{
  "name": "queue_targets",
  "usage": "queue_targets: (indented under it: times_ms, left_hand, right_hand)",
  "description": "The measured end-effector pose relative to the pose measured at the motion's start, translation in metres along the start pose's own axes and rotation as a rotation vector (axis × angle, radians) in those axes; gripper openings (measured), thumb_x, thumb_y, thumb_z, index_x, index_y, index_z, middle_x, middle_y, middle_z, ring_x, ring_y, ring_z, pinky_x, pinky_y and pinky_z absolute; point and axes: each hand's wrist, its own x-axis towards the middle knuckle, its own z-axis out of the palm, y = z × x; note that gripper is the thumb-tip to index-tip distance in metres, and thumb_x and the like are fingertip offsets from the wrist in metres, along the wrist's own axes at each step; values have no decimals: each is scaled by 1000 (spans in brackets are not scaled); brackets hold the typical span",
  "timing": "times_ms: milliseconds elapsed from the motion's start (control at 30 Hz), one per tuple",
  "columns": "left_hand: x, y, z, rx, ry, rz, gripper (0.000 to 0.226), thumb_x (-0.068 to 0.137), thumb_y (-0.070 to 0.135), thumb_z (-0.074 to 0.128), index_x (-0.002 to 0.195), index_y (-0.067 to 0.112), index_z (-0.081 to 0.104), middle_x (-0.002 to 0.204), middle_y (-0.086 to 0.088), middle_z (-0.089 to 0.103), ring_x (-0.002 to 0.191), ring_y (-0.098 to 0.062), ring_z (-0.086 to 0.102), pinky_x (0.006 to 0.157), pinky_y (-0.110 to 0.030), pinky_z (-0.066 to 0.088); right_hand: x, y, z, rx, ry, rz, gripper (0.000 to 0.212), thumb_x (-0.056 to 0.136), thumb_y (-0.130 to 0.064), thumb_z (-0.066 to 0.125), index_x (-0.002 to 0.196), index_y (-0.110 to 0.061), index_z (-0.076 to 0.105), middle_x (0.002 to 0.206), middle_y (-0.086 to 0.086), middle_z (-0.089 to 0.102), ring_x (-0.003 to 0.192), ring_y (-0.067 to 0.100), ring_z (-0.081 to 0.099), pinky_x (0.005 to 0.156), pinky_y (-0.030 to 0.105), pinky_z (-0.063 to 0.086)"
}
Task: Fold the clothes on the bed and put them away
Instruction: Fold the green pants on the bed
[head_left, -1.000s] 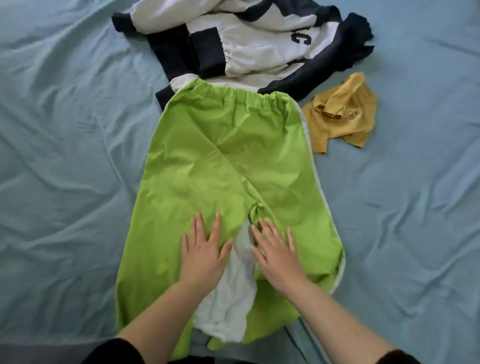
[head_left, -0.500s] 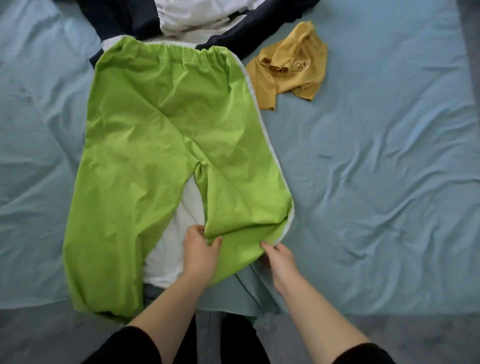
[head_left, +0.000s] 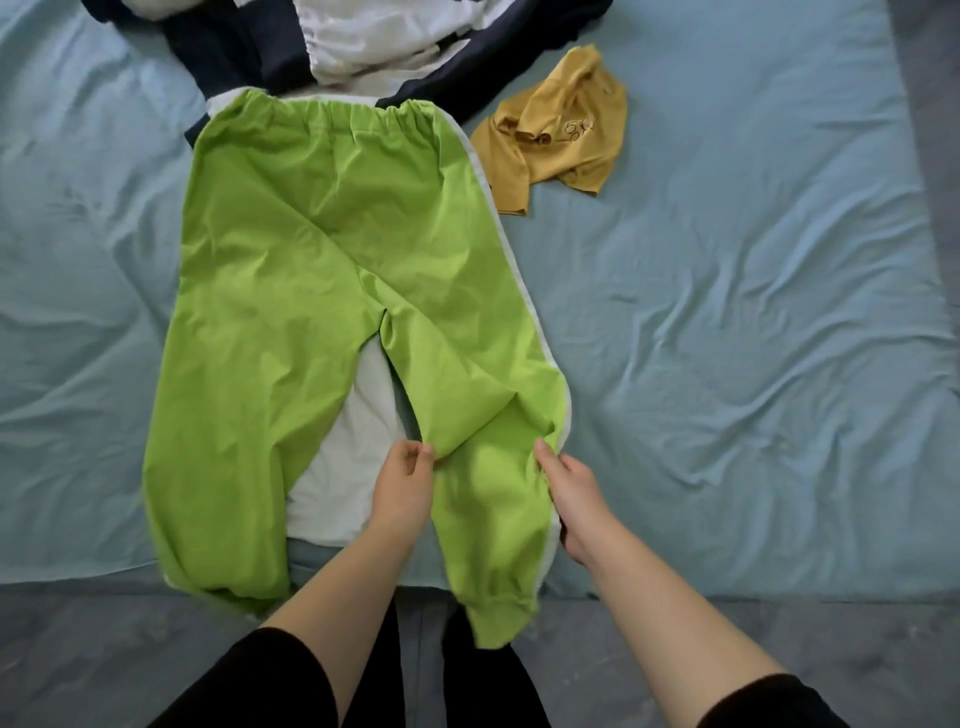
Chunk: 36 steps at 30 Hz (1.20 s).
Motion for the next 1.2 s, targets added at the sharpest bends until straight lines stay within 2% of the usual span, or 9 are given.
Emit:
queue_targets:
  times_ms: [133, 300, 400, 500, 633, 767, 833, 1033, 1200]
  left_hand:
    - [-8, -6, 3, -67, -70, -39, 7, 98, 21, 53, 100, 14, 53, 97, -7, 68, 97, -23, 62, 78, -28, 49]
    - [3, -20, 17, 328, -103, -100, 67, 84, 38, 70, 142, 21, 41, 141, -13, 36, 133, -33, 37, 113, -42, 31]
    - [5, -28, 26, 336, -13, -79, 45, 90, 38, 61, 128, 14, 53, 130, -16, 49, 122, -36, 47, 106, -43, 38]
    - [-3, -34, 28, 24, -21, -83, 33, 99, 28, 47, 128, 12, 53, 124, -11, 59, 117, -31, 54, 102, -42, 44]
    - [-18, -52, 14, 112, 11, -133, 39, 100, 25, 48, 137, 13, 48, 132, -9, 58, 120, -30, 52, 92, -28, 39]
    - [-21, -66, -4, 253, -68, -227, 41, 94, 16, 56, 134, 9, 50, 127, -13, 60, 113, -32, 57, 96, -41, 47]
    - [-15, -64, -10, 266, -69, -201, 35, 90, 14, 64, 123, 2, 58, 120, -15, 65, 103, -27, 61, 89, -36, 49]
    - [35, -15, -12, -198, -18, -194, 21, 90, 20, 68, 107, 9, 64, 104, -9, 71, 94, -24, 68, 85, -34, 54]
    - [63, -6, -14, -196, 19, -223, 13, 92, 13, 63, 104, 11, 67, 93, -3, 71, 85, -18, 68, 73, -27, 55]
  right_hand:
    - [-6, 11, -28, -87, -175, 87, 44, 67, -52, 76, 93, -16, 74, 95, 1, 75, 89, 18, 70, 82, 29, 51]
    - [-2, 36, -45, -134, -290, 163, 56, 71, -51, 74, 114, -17, 64, 106, -3, 74, 99, 13, 69, 76, 21, 50]
    - [9, 51, -48, -77, -236, 201, 35, 90, -33, 64, 117, -11, 63, 107, 6, 73, 102, 22, 68, 89, 36, 53]
    - [7, 62, -52, -196, -128, 123, 27, 100, -22, 48, 121, -9, 60, 116, 9, 68, 107, 25, 64, 100, 41, 48]
    - [-1, 76, -64, -454, -74, 25, 28, 101, -23, 44, 117, -6, 60, 115, 10, 67, 105, 23, 62, 93, 35, 50]
    - [-2, 78, -70, -520, -119, 79, 17, 96, -20, 55, 107, -9, 61, 111, 9, 68, 96, 21, 63, 77, 29, 52]
    - [2, 67, -68, -475, -152, 57, 13, 91, -17, 64, 102, -10, 62, 106, 8, 69, 88, 16, 65, 72, 24, 53]
    - [53, 5, -33, -312, 44, -125, 14, 89, -22, 68, 86, -8, 64, 88, 8, 69, 74, 15, 64, 67, 23, 52]
    - [100, -20, -26, -409, 216, -217, 29, 92, -22, 62, 77, 3, 56, 74, 21, 54, 72, 20, 47, 65, 33, 36]
